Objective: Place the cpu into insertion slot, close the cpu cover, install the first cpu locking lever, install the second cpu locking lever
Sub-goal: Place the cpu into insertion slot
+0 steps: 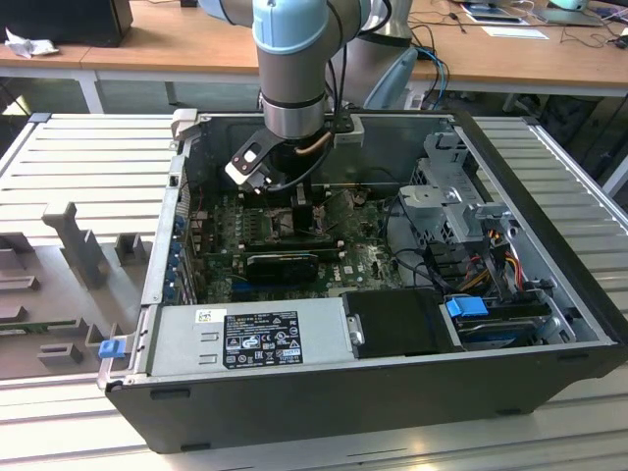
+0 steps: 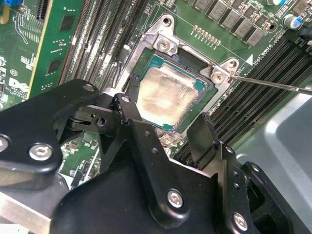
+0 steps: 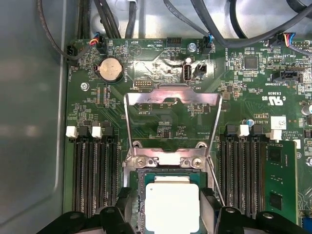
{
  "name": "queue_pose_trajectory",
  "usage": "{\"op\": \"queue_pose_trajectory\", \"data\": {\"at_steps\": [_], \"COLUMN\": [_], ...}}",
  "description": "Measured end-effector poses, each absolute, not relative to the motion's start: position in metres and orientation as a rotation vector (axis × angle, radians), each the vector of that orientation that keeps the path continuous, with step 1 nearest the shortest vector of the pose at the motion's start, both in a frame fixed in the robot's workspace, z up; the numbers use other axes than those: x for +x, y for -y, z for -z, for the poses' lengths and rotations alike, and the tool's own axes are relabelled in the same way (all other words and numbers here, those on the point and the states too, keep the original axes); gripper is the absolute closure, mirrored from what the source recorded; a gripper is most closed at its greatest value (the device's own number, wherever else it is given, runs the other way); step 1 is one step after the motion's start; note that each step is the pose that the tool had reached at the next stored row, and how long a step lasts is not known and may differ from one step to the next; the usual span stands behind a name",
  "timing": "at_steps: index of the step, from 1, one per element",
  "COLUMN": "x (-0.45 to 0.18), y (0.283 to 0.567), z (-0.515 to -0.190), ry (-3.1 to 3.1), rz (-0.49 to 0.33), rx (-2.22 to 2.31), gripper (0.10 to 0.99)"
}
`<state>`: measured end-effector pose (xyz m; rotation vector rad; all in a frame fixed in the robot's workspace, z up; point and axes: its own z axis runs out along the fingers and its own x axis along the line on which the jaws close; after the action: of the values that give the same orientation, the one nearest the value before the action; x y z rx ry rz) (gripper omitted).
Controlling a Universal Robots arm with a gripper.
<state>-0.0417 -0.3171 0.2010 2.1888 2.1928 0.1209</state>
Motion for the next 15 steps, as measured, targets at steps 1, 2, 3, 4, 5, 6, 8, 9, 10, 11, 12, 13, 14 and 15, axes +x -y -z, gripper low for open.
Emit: {"op": "queue_pose_trajectory", "data": {"at_steps": [1, 2, 3, 4, 5, 6, 8, 9, 10, 11, 12, 13, 14, 15], "x": [-0.042, -0.042, -0.042, -0.042, -0.042, -0.042, -0.042, -0.042, -0.042, -0.042, -0.042, -0.042, -0.042, -0.042], "y": [0.317, 0.317, 0.317, 0.316, 0.316, 0.316, 0.317, 0.316, 0.316, 0.316, 0.316, 0.317, 0.317, 0.317], "z": [-0.201, -0.201, -0.201, -0.2, -0.2, -0.2, -0.202, -0.203, -0.205, -0.206, -0.208, -0.209, -0.21, -0.211], "ry": [-2.193, -2.194, -2.194, -2.195, -2.196, -2.196, -2.196, -2.196, -2.196, -2.196, -2.194, -2.194, -2.193, -2.191], "rz": [-0.122, -0.123, -0.124, -0.128, -0.129, -0.13, -0.129, -0.129, -0.129, -0.129, -0.125, -0.122, -0.121, -0.116], "rx": [2.189, 2.19, 2.19, 2.192, 2.193, 2.193, 2.193, 2.193, 2.193, 2.193, 2.191, 2.189, 2.189, 2.186], "gripper": [0.427, 0.427, 0.427, 0.427, 0.427, 0.427, 0.427, 0.427, 0.427, 0.427, 0.427, 0.427, 0.439, 0.573]}}
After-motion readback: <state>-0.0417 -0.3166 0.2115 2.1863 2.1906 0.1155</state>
